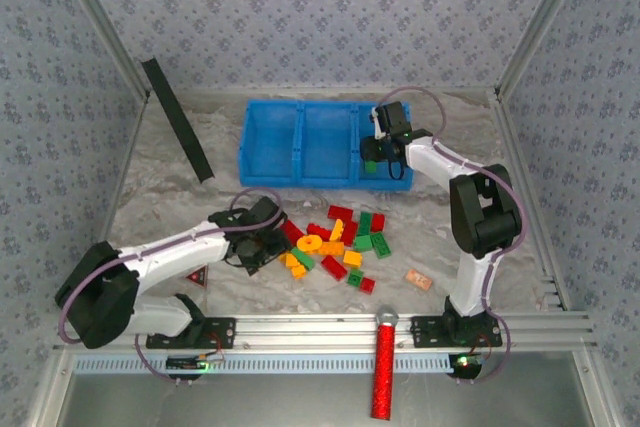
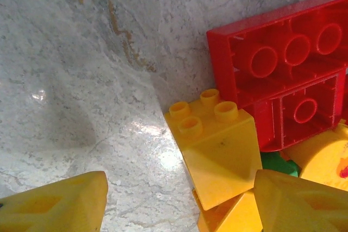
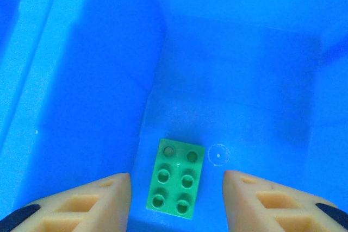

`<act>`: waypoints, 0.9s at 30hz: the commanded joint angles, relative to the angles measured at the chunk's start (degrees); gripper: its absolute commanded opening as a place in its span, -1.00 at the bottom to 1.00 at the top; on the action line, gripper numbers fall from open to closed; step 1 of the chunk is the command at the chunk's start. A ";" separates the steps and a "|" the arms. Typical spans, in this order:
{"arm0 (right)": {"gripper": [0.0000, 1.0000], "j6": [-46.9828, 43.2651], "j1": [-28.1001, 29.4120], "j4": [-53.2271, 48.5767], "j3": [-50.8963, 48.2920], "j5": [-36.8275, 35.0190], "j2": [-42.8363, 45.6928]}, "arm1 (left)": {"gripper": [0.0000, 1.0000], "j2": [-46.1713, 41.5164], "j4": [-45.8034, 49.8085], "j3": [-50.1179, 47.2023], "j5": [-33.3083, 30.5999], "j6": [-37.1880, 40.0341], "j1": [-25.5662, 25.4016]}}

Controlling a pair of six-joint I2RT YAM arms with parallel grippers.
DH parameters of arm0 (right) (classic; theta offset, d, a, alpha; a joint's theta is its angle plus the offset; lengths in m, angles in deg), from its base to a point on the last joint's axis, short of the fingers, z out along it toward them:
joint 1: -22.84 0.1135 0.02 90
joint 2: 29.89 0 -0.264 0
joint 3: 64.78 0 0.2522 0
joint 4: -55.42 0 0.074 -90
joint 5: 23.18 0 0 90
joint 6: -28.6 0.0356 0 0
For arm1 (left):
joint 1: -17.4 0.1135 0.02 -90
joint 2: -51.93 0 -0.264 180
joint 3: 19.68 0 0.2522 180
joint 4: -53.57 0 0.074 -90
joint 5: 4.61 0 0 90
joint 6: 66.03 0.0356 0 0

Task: Sort the legos into containers by color
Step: Place the lego in the container, then move the lego to the bottom-center of the table.

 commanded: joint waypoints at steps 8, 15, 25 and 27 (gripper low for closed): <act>-0.02 -1.91 0.41 -1.61 2.20 1.48 2.49 | 0.35 1.56 -0.83 -1.61 0.44 -2.32 -0.39; -0.02 -2.55 0.84 -2.69 1.72 0.80 4.04 | 0.22 -0.26 1.50 -4.86 1.25 -3.06 -0.34; -0.02 -2.47 1.42 -2.64 1.34 0.46 4.14 | 0.21 -7.66 6.62 -6.93 -0.60 -3.82 0.40; -0.02 -2.74 1.61 -2.92 1.50 0.26 4.14 | 0.21 -8.97 8.85 -6.13 -1.08 -3.80 0.40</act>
